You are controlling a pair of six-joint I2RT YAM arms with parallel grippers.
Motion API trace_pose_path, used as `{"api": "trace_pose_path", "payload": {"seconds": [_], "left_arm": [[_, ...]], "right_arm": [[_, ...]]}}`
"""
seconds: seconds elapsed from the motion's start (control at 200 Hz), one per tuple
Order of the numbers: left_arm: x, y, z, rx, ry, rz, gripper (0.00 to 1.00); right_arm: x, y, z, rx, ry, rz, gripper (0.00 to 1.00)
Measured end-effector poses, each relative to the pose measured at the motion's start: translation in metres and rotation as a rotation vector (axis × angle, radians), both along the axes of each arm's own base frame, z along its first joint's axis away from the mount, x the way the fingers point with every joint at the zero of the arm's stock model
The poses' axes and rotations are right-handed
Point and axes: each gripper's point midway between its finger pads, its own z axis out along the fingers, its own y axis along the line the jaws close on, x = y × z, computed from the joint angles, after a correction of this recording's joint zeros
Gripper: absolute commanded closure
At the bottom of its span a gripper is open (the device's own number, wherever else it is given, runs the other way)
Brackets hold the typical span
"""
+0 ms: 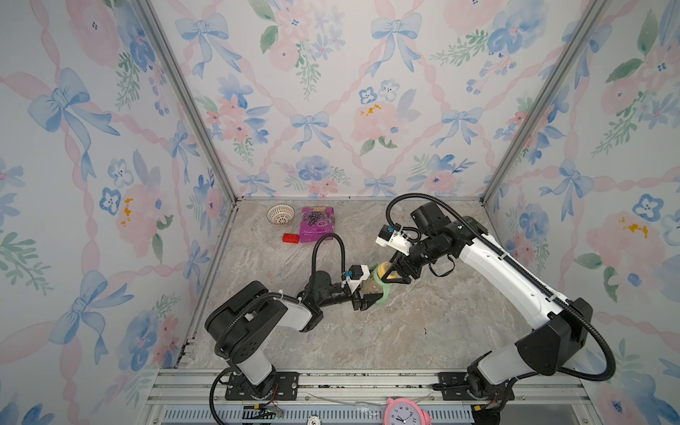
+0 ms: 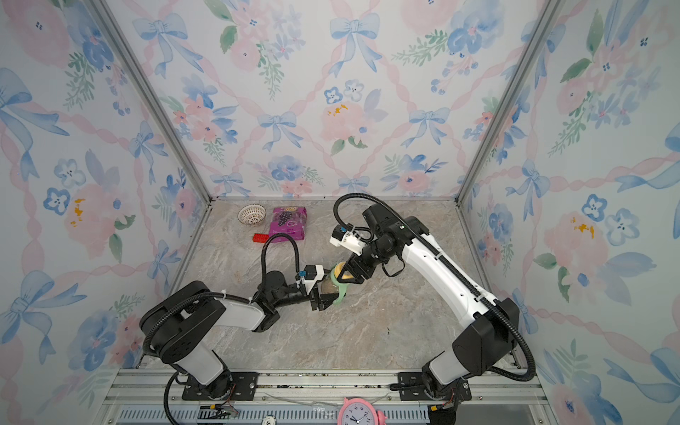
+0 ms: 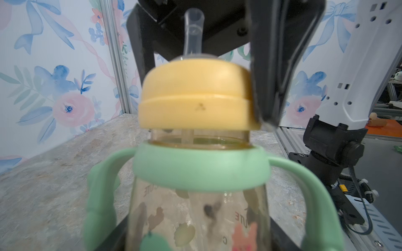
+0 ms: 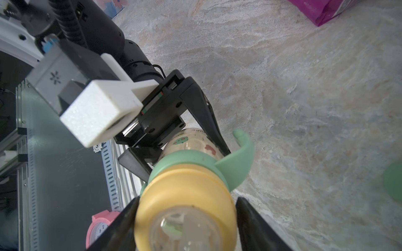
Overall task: Assemble the baby bottles
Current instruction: Screw the nipple onto the baby bottle.
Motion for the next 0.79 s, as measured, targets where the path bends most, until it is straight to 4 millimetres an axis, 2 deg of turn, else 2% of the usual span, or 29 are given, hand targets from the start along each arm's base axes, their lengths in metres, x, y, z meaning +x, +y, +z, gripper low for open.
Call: {"api": "trace_pose_path", "payload": {"seconds": [0.145, 0.2, 0.225, 0.255, 0.3, 0.34, 0.355, 0.39, 0.41, 0.515, 0.58, 0.665, 0.795], "left_arm": [[0.002, 0.000, -0.002, 0.007, 0.003, 0.012, 0.98], [0.006, 0.001, -0.003, 0.011, -0.009, 0.039, 0.99], [0.009, 0.001, -0.003, 0.014, -0.016, 0.062, 1.00], [0.013, 0.001, -0.004, 0.020, -0.030, 0.096, 1.00], [0.022, 0.002, -0.006, 0.039, -0.074, 0.172, 1.00], [0.031, 0.003, -0.008, 0.058, -0.112, 0.248, 1.00], [0.034, 0.004, -0.009, 0.064, -0.123, 0.273, 1.00], [0.042, 0.007, -0.013, 0.085, -0.152, 0.335, 1.00], [0.047, 0.009, -0.015, 0.096, -0.167, 0.369, 1.00], [0.061, 0.013, -0.031, 0.163, -0.220, 0.461, 1.00], [0.064, 0.015, -0.032, 0.179, -0.238, 0.487, 1.00], [0.065, 0.016, -0.027, 0.167, -0.258, 0.500, 1.00], [0.064, 0.016, -0.026, 0.159, -0.256, 0.493, 1.00]], "right_arm": [[0.001, -0.001, -0.002, -0.020, 0.013, -0.032, 0.51], [0.004, -0.001, -0.003, -0.026, 0.027, -0.069, 0.48], [0.006, 0.000, -0.003, -0.028, 0.036, -0.095, 0.53], [0.011, 0.000, -0.004, -0.032, 0.052, -0.151, 0.59], [0.021, 0.000, -0.007, -0.039, 0.118, -0.283, 0.57], [0.030, 0.000, -0.009, -0.035, 0.189, -0.402, 0.60], [0.033, 0.001, -0.011, -0.031, 0.214, -0.438, 0.57], [0.040, 0.003, -0.015, -0.016, 0.286, -0.553, 0.38], [0.043, 0.004, -0.019, -0.005, 0.321, -0.612, 0.31], [0.054, 0.008, -0.038, 0.067, 0.498, -0.869, 0.18], [0.058, 0.008, -0.039, 0.089, 0.565, -0.962, 0.10], [0.063, 0.006, -0.020, 0.162, 0.579, -1.029, 0.07], [0.063, -0.015, 0.027, 0.302, 0.545, -1.078, 0.06]]}}
